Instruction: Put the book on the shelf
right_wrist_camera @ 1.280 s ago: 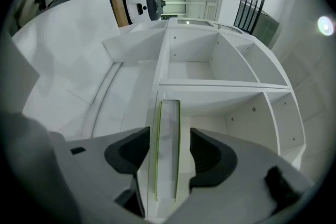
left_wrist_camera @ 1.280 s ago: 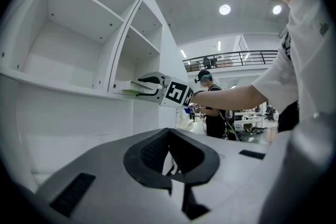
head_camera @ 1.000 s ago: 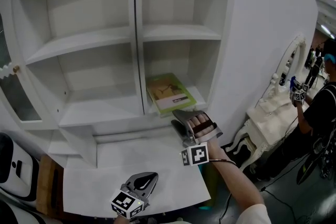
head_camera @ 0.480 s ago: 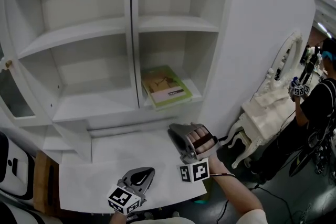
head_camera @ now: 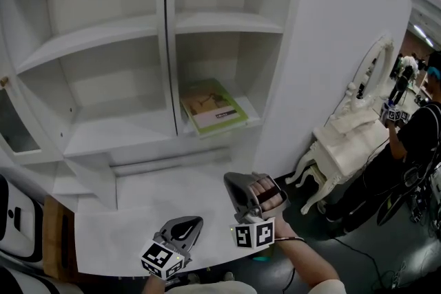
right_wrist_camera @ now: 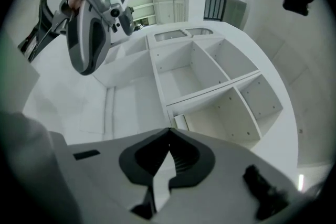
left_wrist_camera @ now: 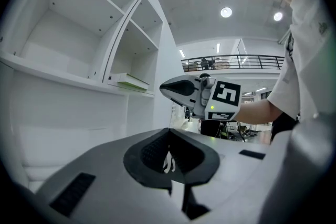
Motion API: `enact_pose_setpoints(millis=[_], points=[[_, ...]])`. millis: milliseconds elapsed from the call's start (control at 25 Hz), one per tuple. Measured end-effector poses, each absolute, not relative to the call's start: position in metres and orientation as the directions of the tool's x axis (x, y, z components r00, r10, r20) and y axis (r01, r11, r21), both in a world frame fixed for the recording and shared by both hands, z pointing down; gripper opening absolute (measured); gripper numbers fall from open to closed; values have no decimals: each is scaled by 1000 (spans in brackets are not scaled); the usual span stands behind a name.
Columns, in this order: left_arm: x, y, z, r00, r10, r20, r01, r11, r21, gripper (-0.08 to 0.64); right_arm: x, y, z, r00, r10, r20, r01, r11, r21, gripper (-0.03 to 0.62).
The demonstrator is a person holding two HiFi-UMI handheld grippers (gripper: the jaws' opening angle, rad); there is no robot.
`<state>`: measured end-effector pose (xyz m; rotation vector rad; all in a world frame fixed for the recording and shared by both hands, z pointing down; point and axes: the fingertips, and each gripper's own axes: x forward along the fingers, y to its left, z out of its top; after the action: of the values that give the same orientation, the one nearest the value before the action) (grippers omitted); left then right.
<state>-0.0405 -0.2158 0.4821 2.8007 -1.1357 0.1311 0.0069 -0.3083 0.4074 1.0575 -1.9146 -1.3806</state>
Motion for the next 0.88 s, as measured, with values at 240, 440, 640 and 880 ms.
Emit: enact_pose_setpoints(millis=[240,440,640,880], points=[[-40,-216,482,716,-688,117,-697,-713,77,9,13,-295,407,-556,-831,22,-507,360,783,12],[-39,-214,484,717,-689,107,-697,-713,82,9,19,-283,416,-605,-795,51,-662,537,523,12],[-38,-213,487,716,-689,113,-697,-712,84,9,12,-264,430,-696,-717,45,-664,666,340,12],[-32,-208,484,723,-686,81,-691,-720,71,9,3,-232,444,-777,-629,-4,-626,773,101,12]])
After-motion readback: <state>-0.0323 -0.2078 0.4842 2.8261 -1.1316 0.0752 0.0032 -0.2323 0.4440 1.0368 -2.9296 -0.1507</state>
